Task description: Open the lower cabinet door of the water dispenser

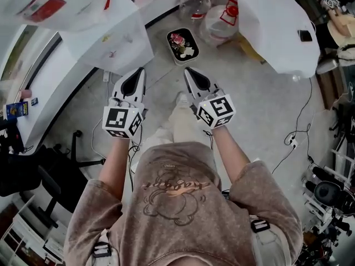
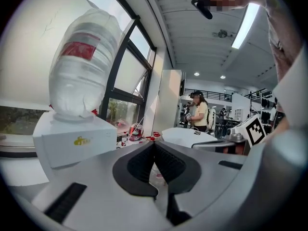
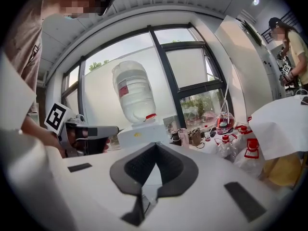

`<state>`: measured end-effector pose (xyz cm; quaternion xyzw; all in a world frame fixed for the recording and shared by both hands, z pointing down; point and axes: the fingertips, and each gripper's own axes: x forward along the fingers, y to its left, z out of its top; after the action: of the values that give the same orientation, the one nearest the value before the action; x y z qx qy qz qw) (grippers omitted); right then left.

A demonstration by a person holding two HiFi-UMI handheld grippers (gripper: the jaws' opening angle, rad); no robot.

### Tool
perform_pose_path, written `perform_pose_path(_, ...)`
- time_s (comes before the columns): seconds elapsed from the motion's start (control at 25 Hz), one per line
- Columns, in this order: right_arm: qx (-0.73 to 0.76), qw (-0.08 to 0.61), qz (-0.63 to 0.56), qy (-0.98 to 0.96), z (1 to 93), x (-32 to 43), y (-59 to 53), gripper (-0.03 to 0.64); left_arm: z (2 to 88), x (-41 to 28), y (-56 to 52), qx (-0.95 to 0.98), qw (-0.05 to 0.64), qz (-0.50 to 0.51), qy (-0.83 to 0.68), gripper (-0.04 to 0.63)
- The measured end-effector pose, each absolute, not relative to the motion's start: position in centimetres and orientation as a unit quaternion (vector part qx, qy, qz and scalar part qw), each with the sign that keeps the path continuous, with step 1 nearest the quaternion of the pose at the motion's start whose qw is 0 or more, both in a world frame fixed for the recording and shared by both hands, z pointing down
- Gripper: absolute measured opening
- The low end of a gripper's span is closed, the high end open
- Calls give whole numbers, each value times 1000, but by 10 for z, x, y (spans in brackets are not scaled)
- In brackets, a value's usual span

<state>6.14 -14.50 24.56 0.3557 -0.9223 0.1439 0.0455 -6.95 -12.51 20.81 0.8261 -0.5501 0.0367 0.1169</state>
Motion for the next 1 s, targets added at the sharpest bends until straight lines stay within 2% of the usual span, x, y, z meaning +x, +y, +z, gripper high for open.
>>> perform_pose_path(1.0, 316, 27, 134, -939, 558, 25, -247, 7, 514, -104, -207, 811, 95, 18, -577, 12)
